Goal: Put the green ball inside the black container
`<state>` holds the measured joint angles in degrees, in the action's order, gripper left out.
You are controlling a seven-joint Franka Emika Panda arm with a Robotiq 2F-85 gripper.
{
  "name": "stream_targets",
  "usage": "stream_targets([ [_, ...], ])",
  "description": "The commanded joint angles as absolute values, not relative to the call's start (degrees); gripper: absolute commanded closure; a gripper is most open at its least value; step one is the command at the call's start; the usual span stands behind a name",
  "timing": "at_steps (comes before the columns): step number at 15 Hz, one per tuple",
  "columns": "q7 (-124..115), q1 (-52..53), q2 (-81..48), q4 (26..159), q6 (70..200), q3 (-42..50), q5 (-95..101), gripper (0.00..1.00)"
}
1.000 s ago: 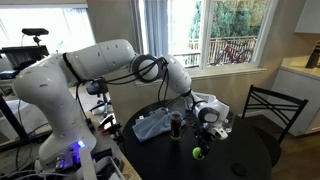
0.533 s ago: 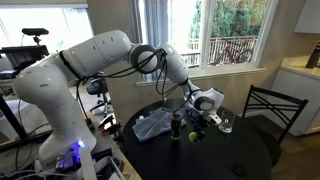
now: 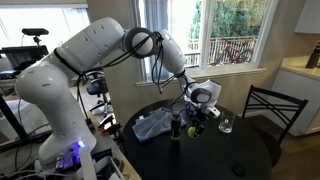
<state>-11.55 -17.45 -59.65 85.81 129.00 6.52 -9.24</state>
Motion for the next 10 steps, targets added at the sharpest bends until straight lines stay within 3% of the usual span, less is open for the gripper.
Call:
stream_targets([
  [1,-9.0,-16.3,-51.9,95.0,129.4,8.1,-8.9,0.57],
  [10,0.0,-19.2,-38.7,104.8,129.9,4.5,-14.2,0.57],
])
